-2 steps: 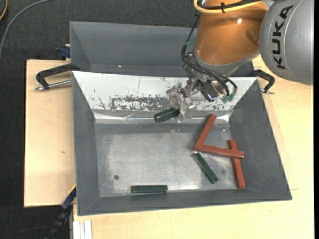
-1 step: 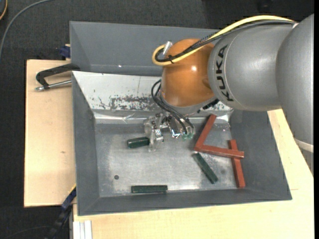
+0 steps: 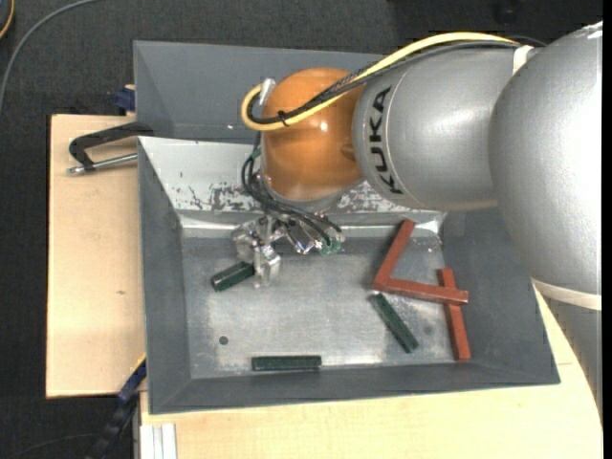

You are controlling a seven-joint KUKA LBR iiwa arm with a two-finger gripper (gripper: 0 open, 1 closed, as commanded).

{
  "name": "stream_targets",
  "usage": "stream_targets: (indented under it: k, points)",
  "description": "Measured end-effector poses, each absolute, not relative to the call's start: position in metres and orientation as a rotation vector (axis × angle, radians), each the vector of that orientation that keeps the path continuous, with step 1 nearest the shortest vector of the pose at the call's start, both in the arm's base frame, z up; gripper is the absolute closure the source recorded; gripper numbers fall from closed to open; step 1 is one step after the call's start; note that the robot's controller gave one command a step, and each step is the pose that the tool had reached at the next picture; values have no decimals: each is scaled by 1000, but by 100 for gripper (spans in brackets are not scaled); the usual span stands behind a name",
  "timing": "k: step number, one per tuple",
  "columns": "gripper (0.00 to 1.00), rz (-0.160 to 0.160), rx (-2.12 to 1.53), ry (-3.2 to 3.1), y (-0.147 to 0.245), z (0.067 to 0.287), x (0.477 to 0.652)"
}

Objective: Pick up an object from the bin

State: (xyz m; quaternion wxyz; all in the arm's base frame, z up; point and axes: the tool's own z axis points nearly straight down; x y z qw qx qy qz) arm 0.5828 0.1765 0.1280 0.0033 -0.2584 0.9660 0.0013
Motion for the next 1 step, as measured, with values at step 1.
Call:
stream_targets:
  k: [1]
  points:
    - [100,3,-841,3009,185,293,573]
